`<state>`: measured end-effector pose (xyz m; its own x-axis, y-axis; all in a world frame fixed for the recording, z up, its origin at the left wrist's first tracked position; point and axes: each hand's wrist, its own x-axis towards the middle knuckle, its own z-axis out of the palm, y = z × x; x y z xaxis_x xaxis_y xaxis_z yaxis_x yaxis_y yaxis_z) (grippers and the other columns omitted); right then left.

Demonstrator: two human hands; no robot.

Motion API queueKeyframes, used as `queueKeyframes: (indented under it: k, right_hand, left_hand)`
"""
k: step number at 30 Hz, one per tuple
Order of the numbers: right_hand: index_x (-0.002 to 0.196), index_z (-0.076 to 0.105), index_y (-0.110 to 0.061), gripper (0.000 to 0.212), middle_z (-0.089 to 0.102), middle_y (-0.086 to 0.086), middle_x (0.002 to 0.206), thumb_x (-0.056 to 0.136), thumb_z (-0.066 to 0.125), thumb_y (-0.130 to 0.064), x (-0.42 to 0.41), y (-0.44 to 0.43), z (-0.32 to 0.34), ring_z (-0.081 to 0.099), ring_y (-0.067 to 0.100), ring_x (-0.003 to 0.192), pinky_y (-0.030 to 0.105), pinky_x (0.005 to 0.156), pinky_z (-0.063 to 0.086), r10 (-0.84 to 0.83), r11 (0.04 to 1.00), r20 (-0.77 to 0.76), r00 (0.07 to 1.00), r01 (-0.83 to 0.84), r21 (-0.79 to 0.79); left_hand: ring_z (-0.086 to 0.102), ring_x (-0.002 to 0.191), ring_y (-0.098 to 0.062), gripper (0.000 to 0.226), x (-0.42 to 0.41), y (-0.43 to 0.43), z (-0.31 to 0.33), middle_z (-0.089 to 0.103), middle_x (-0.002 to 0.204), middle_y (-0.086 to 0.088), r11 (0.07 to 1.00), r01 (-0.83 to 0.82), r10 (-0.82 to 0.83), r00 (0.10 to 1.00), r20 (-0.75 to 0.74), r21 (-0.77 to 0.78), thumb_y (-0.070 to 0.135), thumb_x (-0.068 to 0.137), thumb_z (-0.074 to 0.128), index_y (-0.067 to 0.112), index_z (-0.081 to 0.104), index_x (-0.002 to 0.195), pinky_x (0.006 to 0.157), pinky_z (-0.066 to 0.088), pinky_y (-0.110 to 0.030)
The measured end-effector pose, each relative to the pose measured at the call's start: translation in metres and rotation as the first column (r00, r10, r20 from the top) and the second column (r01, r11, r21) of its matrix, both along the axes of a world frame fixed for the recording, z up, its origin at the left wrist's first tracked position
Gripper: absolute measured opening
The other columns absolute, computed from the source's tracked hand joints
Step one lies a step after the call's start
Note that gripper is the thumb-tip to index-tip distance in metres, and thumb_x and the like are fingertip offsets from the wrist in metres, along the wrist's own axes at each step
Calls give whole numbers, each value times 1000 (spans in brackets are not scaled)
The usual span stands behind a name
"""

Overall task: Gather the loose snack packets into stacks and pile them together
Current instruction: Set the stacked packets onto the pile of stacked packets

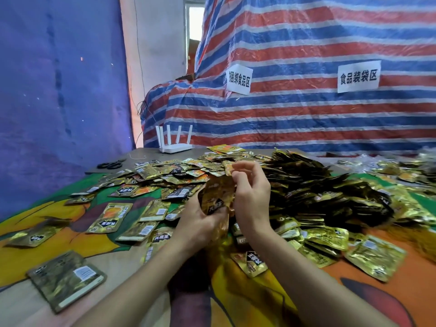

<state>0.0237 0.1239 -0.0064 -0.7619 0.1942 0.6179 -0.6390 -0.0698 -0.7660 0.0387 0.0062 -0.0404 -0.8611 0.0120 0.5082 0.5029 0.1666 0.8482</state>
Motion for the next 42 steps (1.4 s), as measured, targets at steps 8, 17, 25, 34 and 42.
queueKeyframes:
  k: [8,17,25,34,42]
  right_hand:
    - [101,66,-22,13,66,-6,95,88,66,-20,12,106,8,62,8,84,24,74,53,-300,718,-67,952,271,641]
    - [96,77,-12,16,68,9,88,86,66,-17,8,294,18,64,28,81,34,73,56,-814,10,-8,581,28,1000]
    - [111,78,-23,42,75,-1,109,84,55,0,-8,318,-15,68,20,94,30,78,57,-751,-11,51,658,-90,996]
    - [80,58,-17,13,53,-4,78,89,55,-25,-15,303,-11,56,16,68,28,46,41,-699,-379,-319,640,47,924]
    - [70,51,-19,22,54,1,65,90,57,-27,-4,227,16,53,21,57,40,59,53,-661,170,-285,694,508,844]
  left_hand:
    - [76,72,-18,29,5,4,-14,78,79,-1,987,-31,15,995,101,159,-4,90,67,21,77,77,69,61,-38]
    - [75,69,-9,35,1,8,-20,78,77,5,984,44,-55,997,59,173,-6,88,68,22,79,70,55,55,-16]
    - [76,81,-25,20,-6,5,-21,78,88,-10,978,59,-74,995,68,198,-5,90,65,12,77,90,62,62,-29]
    - [74,88,-36,19,-10,2,-18,77,95,-18,961,22,-63,988,142,275,-6,90,63,6,78,90,80,59,-50]
    - [75,86,-32,19,-7,-1,-9,74,102,-25,889,93,-237,931,278,448,-2,86,60,-5,77,93,72,63,-39]
